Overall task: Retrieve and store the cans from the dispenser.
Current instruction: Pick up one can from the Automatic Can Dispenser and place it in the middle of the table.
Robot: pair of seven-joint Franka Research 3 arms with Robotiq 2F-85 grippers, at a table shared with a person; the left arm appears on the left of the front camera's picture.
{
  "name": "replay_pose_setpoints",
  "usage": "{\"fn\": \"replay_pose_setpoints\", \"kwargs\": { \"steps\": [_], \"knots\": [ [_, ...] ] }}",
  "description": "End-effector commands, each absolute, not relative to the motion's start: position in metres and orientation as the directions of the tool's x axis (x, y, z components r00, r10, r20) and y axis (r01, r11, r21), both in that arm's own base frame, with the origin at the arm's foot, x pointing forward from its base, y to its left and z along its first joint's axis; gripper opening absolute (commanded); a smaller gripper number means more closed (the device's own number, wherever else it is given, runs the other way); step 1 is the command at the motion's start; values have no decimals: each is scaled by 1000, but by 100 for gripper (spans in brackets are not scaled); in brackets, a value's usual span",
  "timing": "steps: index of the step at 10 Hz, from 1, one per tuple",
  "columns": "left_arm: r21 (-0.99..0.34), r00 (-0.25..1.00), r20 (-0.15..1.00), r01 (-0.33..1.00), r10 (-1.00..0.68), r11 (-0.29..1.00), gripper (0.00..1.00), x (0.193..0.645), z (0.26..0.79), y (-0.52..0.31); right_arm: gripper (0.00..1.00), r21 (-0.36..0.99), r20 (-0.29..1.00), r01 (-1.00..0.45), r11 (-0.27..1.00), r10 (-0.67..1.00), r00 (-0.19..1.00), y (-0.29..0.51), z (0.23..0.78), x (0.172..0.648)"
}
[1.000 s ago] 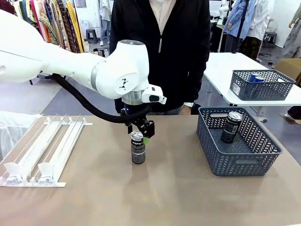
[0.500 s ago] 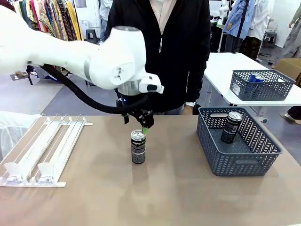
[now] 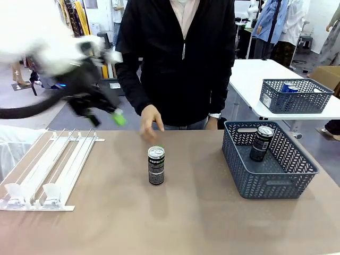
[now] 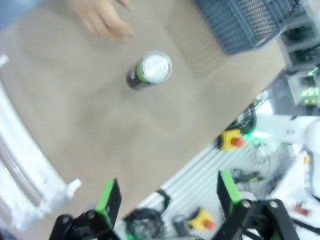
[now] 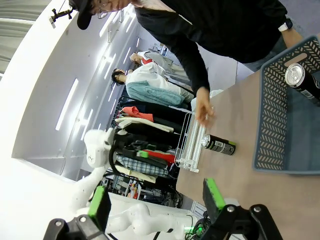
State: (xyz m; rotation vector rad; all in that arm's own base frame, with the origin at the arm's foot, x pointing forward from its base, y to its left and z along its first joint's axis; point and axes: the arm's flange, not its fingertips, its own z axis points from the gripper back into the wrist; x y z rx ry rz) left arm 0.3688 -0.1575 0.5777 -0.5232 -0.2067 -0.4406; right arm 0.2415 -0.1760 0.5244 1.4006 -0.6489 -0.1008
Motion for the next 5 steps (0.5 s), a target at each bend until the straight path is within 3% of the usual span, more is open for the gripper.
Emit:
{"fn": "replay_pose_setpoints", "kwargs": {
  "steps": [1, 3, 5],
  "knots": [
    [-622, 926, 376, 273, -26, 734, 100, 332, 561, -29, 100, 925, 381, -334, 183, -445, 811, -175, 527, 243],
    [-788, 925, 336, 171, 180, 591, 100, 295, 522, 72, 100, 925, 381, -334, 183, -445, 811, -175, 527, 243],
    [-875, 920, 314, 184, 235, 447, 100, 276, 481, 117, 100, 925, 381, -334, 183, -445, 811, -175, 527, 243]
  ]
}}
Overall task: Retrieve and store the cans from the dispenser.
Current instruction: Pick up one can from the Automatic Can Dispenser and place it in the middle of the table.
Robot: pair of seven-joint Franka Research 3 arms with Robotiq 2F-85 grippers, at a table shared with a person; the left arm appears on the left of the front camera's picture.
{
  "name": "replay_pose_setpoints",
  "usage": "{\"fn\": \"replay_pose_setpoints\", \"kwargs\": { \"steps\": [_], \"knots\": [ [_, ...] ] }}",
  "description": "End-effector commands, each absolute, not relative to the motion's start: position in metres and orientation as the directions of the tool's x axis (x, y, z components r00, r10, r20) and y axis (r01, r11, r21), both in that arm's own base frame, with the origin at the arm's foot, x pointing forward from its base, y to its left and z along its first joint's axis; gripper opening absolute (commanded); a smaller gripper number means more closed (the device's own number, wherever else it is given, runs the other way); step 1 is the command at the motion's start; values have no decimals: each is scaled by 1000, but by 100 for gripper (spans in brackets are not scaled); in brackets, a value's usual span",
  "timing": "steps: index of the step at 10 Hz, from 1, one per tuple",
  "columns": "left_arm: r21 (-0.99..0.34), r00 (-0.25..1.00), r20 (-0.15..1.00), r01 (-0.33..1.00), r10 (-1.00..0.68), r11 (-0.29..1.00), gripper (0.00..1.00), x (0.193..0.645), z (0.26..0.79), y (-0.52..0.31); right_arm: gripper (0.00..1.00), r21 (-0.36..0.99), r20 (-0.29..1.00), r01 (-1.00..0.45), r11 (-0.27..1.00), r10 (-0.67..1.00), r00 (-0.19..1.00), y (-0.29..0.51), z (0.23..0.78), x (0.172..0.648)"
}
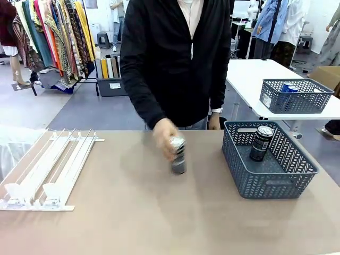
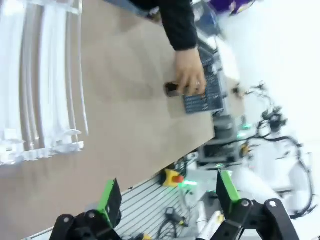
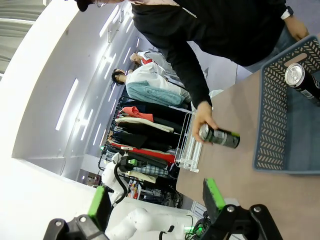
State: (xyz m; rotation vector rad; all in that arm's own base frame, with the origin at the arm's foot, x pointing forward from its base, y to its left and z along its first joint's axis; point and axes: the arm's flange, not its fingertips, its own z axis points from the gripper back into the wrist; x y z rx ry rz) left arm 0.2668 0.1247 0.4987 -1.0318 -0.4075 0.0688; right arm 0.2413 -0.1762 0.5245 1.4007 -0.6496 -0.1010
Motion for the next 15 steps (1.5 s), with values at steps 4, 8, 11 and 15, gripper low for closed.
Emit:
{"fn": "replay_pose_setpoints", "kwargs": {
  "steps": [4, 8, 11, 15],
  "knots": [
    [-879, 914, 289, 136, 285, 457, 100, 265, 484, 145, 100, 925, 381, -334, 183, -445, 811, -175, 527, 243],
    [-879, 914, 289, 136, 285, 457, 100, 265, 484, 145, 100, 925, 381, -334, 183, -445, 811, -175, 527, 243],
    [-879, 914, 289, 136, 285, 457, 100, 265, 484, 145, 100, 925, 381, -334, 183, -445, 811, -175, 527, 243],
    [-879, 914, 289, 136, 285, 457, 100, 265, 484, 145, 100, 925, 381, -334, 183, -445, 811, -175, 527, 243]
  ]
}}
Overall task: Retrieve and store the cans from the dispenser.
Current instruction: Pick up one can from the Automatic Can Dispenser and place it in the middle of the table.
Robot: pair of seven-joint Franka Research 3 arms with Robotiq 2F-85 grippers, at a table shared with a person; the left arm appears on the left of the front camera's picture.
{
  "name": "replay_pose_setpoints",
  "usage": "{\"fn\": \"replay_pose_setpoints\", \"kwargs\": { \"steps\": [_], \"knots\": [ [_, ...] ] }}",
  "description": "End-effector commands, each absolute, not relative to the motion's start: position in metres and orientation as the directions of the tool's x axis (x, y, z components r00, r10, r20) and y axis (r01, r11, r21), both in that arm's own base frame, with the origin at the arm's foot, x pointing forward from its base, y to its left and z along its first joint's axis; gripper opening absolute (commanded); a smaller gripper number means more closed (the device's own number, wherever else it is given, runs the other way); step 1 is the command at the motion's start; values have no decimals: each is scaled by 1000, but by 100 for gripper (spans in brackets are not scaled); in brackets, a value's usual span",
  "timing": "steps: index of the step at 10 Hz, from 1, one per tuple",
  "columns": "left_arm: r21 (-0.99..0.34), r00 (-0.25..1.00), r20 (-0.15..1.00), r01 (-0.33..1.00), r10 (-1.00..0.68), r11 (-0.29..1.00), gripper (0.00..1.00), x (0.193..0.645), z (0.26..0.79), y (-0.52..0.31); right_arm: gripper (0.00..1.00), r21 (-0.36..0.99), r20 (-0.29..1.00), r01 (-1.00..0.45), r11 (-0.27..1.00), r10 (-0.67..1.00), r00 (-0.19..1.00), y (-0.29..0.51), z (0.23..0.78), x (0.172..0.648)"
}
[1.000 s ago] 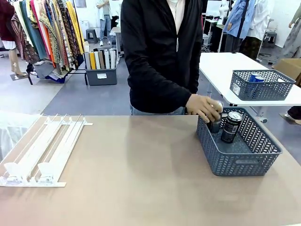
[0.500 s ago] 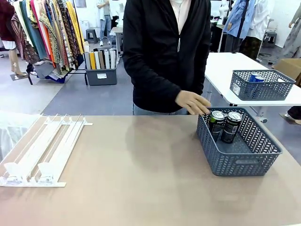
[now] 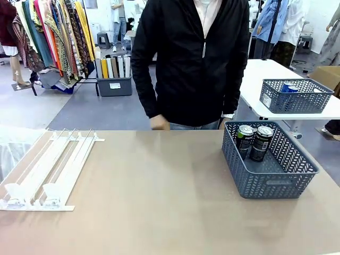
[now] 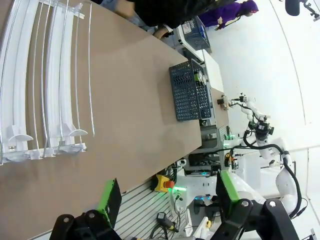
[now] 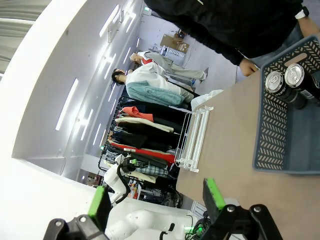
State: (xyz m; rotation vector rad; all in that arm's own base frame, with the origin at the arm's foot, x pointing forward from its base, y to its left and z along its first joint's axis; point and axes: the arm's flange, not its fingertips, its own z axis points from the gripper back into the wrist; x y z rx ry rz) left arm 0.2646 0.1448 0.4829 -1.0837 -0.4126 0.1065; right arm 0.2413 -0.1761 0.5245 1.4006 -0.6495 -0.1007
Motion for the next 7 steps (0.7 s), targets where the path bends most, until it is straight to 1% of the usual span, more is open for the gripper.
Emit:
{"fn": "replay_pose_setpoints", "kwargs": {
  "steps": [1, 7],
  "knots": [
    [-879, 914, 289, 136, 285, 457, 100, 265, 484, 145, 100, 925, 381, -334, 183, -445, 811, -175, 527, 243],
    [-879, 914, 289, 136, 285, 457, 100, 265, 484, 145, 100, 925, 381, -334, 183, -445, 811, -175, 527, 243]
  ]
}}
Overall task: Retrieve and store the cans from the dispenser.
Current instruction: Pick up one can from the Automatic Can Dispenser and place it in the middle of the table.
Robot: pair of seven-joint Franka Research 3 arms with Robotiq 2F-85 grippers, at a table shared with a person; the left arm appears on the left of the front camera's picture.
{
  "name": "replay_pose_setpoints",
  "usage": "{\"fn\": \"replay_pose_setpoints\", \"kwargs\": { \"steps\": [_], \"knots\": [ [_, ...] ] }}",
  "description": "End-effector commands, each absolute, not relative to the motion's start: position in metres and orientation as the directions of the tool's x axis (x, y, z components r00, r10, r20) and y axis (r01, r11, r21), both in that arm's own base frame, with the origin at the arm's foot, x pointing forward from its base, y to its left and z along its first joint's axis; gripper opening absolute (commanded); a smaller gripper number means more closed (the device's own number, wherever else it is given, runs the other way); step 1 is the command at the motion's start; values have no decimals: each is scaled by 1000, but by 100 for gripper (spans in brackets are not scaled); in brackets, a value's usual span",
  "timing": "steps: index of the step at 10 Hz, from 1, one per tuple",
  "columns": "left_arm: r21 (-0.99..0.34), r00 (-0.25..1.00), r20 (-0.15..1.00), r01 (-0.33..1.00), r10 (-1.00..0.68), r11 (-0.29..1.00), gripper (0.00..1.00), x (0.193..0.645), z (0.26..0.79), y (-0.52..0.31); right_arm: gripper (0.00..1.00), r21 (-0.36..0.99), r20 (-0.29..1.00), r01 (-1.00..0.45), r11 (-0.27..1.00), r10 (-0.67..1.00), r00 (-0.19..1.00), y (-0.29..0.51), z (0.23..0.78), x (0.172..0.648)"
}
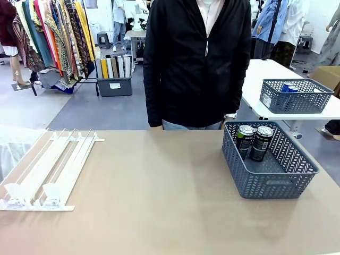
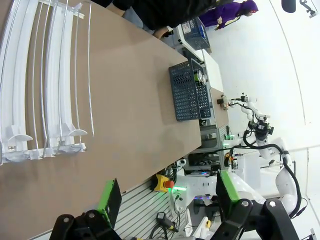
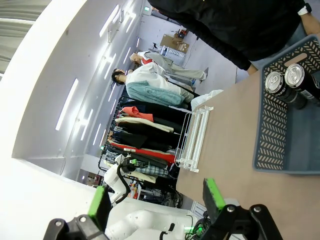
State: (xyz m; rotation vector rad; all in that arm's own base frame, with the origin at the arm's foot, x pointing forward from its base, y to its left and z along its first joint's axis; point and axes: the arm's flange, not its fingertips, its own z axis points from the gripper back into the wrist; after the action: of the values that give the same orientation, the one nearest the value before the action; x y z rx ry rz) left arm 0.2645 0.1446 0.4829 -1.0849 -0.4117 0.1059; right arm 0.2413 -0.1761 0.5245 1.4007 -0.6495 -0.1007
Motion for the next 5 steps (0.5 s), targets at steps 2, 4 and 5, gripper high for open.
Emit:
{"fn": "replay_pose_setpoints", "kwargs": {
  "steps": [2, 4, 5],
  "knots": [
    [-879, 914, 289, 136, 285, 457, 100, 265, 484, 145, 100, 925, 381, -334, 183, -445, 811, -175, 527, 243],
    [-879, 914, 289, 136, 285, 457, 100, 265, 484, 145, 100, 925, 381, -334, 183, -445, 811, -175, 527, 243],
    [-879, 914, 289, 136, 285, 457, 100, 265, 484, 145, 100, 925, 381, -334, 183, -445, 811, -175, 527, 243]
  ]
}}
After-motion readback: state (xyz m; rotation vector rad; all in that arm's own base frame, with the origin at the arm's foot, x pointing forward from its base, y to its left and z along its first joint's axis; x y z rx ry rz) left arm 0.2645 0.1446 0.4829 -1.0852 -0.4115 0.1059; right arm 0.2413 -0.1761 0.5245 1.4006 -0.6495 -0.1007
